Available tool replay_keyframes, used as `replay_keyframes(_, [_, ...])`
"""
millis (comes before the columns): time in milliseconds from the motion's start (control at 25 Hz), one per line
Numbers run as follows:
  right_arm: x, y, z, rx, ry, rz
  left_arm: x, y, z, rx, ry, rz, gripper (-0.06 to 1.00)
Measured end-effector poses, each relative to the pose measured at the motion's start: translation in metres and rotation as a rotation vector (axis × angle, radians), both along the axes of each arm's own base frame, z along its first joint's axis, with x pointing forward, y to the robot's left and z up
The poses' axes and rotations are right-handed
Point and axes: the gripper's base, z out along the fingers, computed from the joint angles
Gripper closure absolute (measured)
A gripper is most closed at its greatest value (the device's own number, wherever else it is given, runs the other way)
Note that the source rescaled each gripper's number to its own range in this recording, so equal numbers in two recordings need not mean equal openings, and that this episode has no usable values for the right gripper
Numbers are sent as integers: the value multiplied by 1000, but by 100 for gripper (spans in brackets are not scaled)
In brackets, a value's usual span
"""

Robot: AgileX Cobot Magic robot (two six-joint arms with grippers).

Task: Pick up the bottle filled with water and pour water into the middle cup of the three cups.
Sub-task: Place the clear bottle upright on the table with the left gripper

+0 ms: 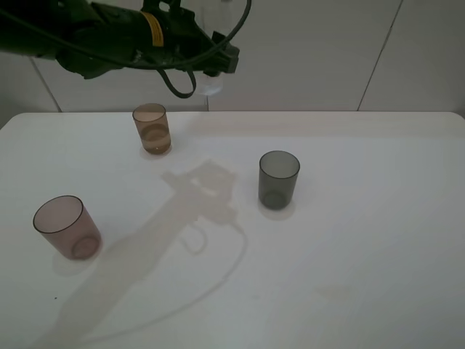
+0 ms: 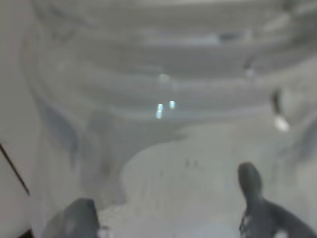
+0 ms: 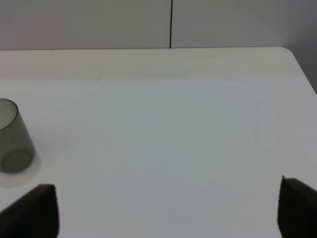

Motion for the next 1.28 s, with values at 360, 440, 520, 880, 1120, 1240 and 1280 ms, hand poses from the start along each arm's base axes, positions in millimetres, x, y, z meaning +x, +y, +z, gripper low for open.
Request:
replay_keyframes(360, [0, 0, 0, 0, 0, 0, -37, 8, -69, -60, 19, -102, 94])
replay_keyframes(440, [0, 0, 0, 0, 0, 0, -40, 8, -86, -73, 28, -121, 94])
replay_keyframes(520, [0, 0, 0, 0, 0, 0, -42, 8, -102, -75, 46, -132, 94])
replay_keyframes(880, [0, 0, 0, 0, 0, 0, -44, 7, -151, -39, 110, -152, 94])
replay_keyframes(1120, [0, 0, 0, 0, 0, 0, -46, 9, -163, -36, 133, -137, 94])
replay_keyframes(1240, [0, 0, 0, 0, 0, 0, -46, 10, -167, -33, 144, -128, 94])
replay_keyframes(1280, [0, 0, 0, 0, 0, 0, -46, 10, -168, -31, 146, -127, 94])
